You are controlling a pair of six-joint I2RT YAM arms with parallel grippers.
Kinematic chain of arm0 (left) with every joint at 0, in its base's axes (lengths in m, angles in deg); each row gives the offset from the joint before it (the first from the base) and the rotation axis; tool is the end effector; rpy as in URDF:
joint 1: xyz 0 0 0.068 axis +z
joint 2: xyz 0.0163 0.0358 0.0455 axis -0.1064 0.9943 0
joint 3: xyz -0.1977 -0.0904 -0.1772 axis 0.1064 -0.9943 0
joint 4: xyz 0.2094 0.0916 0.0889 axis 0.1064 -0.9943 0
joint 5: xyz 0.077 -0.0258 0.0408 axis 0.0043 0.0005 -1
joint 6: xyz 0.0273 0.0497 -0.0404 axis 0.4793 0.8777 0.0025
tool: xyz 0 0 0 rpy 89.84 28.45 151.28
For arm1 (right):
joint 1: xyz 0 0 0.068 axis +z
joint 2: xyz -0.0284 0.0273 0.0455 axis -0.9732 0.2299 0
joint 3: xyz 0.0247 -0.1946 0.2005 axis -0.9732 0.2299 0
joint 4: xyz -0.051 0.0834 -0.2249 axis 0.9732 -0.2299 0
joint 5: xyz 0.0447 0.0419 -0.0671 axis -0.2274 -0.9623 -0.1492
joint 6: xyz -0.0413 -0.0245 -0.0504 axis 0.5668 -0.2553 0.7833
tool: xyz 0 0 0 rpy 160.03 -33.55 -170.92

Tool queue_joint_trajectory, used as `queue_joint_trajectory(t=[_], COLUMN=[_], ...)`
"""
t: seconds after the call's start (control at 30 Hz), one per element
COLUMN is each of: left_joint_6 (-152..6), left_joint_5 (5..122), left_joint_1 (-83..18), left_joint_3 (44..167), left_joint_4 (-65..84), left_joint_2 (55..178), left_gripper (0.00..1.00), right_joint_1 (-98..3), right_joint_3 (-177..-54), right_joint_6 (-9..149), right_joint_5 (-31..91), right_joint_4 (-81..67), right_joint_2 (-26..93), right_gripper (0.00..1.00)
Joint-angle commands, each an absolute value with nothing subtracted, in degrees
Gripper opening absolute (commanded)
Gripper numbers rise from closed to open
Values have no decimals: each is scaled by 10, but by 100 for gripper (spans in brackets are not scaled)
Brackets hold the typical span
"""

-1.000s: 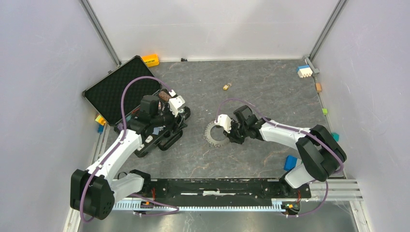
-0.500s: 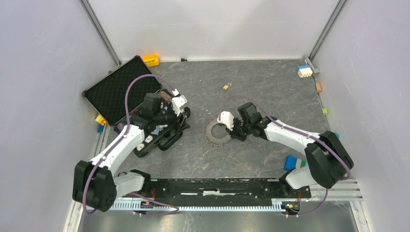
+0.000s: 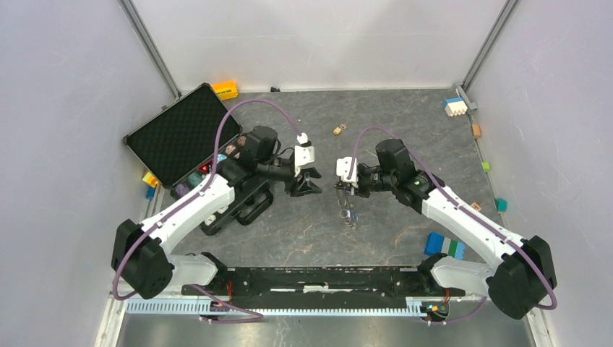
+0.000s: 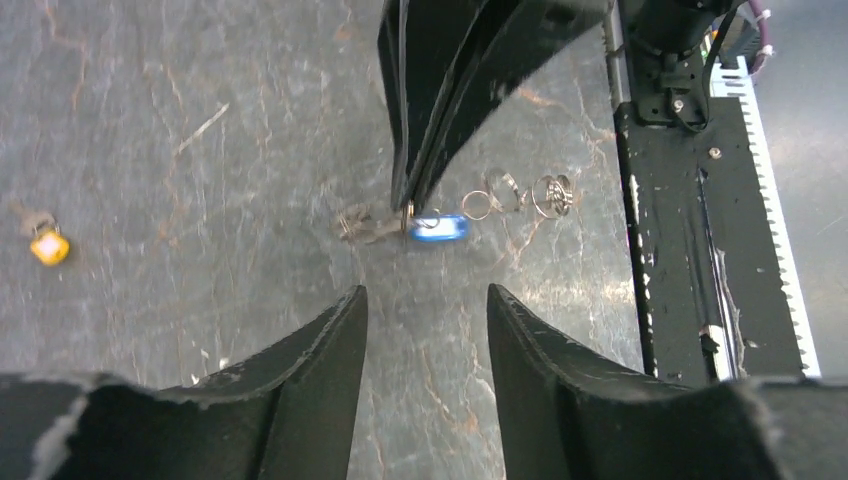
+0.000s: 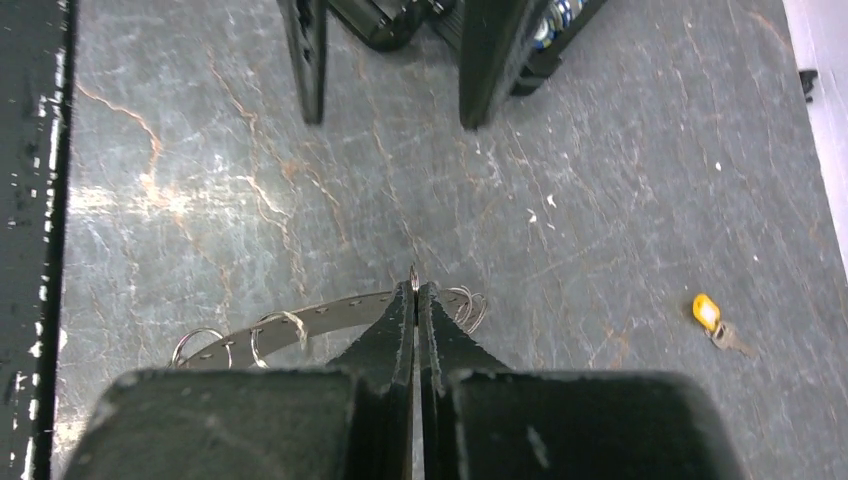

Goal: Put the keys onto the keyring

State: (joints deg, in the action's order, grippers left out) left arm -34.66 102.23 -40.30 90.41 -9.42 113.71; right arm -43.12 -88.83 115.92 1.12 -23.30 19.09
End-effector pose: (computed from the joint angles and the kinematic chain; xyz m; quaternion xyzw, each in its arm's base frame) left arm 0.2009 -0.1866 0.3085 0.5748 0.5939 -0.3761 0.4188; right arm 0.1854 0.1636 0.2818 -0.6167 0.5918 0.2555 0.4519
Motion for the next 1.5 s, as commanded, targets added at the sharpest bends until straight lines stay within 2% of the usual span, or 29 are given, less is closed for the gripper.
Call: queue_joint_trajectory(t=[0.0,0.5,0.83,1.17,1.3,1.37,1.47], left_joint_6=[-343,-254,-279,-333,-345,-332,-295], left_joint_5=[1045,1097,1078,1063,1053,1049,1029], left_joint_1=[-424,-445,-448,-448,-448,-448,-448], left_joint_3=[938,875,851,830,826,828,851], left_joint_4=[-57,-31,25,104,110,87,9], left_joint_2=[1152,1132,1128,1126,1122,1113,1103], left_gripper=[52,26,21,3,2,2,2], right_joint_1=[-431,-433,-439,-443,-446,-449,-451], right_joint_3=[-916,-912,-899,-888,-883,-880,-883], right_joint_6=[1150,1059,1036,1027,1027,1031,1047], right_joint_5=[-63,-153,-156,-155,-141,-128,-109], right_joint_4=[-191,-122,-97,-84,-82,-86,-106], right_joint_2=[178,179,171,169,167,165,162], right_gripper=[0,0,0,0,0,4,19])
